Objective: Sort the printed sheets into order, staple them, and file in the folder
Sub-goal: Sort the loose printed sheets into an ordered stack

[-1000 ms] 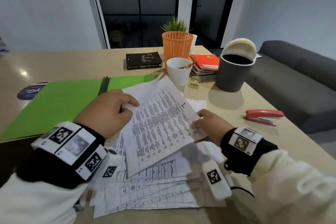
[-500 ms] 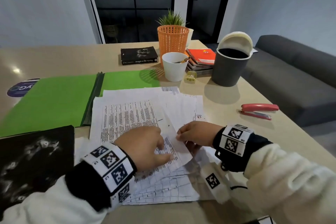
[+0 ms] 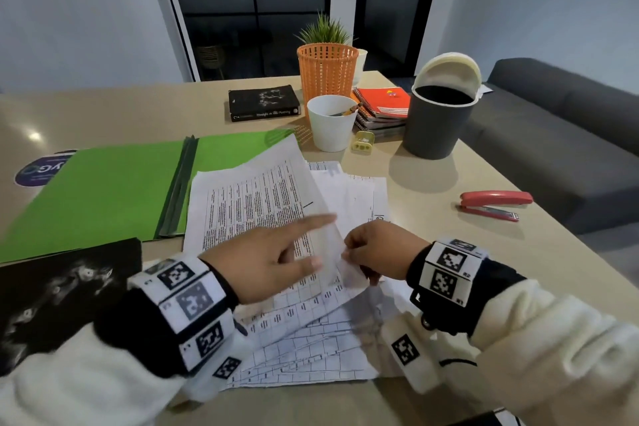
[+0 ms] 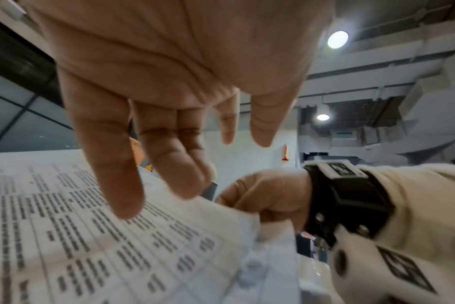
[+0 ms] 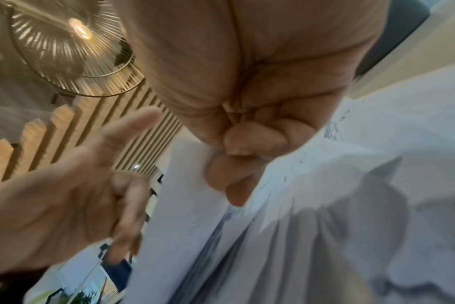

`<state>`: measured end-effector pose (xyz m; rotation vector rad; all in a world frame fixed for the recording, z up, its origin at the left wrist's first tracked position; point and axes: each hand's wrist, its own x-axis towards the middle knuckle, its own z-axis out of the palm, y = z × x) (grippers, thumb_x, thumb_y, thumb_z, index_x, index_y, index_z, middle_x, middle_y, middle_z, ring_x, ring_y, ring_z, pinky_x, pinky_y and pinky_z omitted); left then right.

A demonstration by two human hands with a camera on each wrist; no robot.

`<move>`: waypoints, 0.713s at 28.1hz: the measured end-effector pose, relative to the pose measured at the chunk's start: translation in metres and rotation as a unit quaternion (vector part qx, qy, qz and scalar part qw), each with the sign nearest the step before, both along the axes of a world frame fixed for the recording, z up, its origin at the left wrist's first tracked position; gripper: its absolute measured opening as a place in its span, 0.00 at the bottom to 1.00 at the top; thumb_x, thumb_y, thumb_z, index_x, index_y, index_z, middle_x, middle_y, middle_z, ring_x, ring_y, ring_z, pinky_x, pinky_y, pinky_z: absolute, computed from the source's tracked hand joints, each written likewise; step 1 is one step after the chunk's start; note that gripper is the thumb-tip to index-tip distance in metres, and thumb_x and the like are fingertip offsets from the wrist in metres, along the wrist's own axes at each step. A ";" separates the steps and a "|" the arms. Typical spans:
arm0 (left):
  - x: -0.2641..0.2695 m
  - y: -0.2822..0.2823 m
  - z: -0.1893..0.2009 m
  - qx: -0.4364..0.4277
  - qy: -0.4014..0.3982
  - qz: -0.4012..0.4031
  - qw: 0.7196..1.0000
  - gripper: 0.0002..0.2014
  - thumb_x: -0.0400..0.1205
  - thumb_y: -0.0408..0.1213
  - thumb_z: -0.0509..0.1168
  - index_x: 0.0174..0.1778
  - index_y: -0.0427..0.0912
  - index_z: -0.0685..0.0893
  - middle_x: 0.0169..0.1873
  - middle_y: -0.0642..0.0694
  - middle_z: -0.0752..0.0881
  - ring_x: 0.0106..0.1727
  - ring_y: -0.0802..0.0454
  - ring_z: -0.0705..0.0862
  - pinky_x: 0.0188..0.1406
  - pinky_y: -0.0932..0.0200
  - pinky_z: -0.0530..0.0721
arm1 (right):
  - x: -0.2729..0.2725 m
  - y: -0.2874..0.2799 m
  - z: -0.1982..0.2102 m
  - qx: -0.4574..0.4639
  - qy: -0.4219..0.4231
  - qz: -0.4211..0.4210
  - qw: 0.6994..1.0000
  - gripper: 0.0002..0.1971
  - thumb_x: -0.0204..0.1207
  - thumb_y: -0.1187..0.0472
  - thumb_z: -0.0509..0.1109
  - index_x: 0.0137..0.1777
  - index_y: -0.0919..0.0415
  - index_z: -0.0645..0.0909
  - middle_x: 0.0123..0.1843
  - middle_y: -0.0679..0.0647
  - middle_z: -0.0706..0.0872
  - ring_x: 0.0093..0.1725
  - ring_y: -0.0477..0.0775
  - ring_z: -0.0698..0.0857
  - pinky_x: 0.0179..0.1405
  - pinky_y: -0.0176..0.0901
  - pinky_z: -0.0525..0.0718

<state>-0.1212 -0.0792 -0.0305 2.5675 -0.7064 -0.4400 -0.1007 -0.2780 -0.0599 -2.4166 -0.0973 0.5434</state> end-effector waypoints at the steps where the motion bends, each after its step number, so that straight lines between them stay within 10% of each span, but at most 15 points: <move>1: 0.004 0.002 0.002 -0.003 0.000 0.026 1.000 0.28 0.81 0.59 0.54 0.74 0.77 0.47 0.31 0.55 0.79 0.31 0.64 0.79 0.39 0.66 0.81 | -0.002 0.001 0.001 0.004 -0.002 0.002 1.000 0.15 0.80 0.62 0.63 0.30 0.56 0.77 0.21 0.47 0.81 0.16 0.40 0.77 0.30 0.32 0.79; 10: 0.027 -0.019 -0.006 0.078 0.015 0.046 0.996 0.26 0.81 0.64 0.48 0.76 0.70 0.57 0.70 0.47 0.77 0.64 0.50 0.78 0.61 0.57 0.71 | -0.016 0.017 0.003 -0.008 -0.007 0.059 0.998 0.12 0.82 0.60 0.60 0.36 0.54 0.78 0.25 0.47 0.84 0.16 0.39 0.78 0.24 0.30 0.78; 15: 0.029 -0.033 -0.022 0.101 0.006 0.051 0.994 0.20 0.83 0.62 0.48 0.57 0.53 0.76 0.51 0.50 0.83 0.49 0.51 0.78 0.47 0.56 0.74 | -0.017 0.014 0.001 -0.026 -0.001 0.097 0.995 0.09 0.81 0.63 0.60 0.40 0.57 0.78 0.31 0.49 0.84 0.25 0.45 0.82 0.36 0.40 0.85; 20: 0.030 -0.030 -0.030 0.105 -0.018 0.070 0.992 0.21 0.82 0.60 0.52 0.38 0.45 0.74 0.33 0.51 0.76 0.38 0.51 0.76 0.35 0.57 0.70 | -0.008 -0.008 -0.002 0.061 0.030 0.022 0.997 0.08 0.81 0.61 0.65 0.41 0.52 0.81 0.36 0.48 0.88 0.34 0.50 0.86 0.37 0.42 0.87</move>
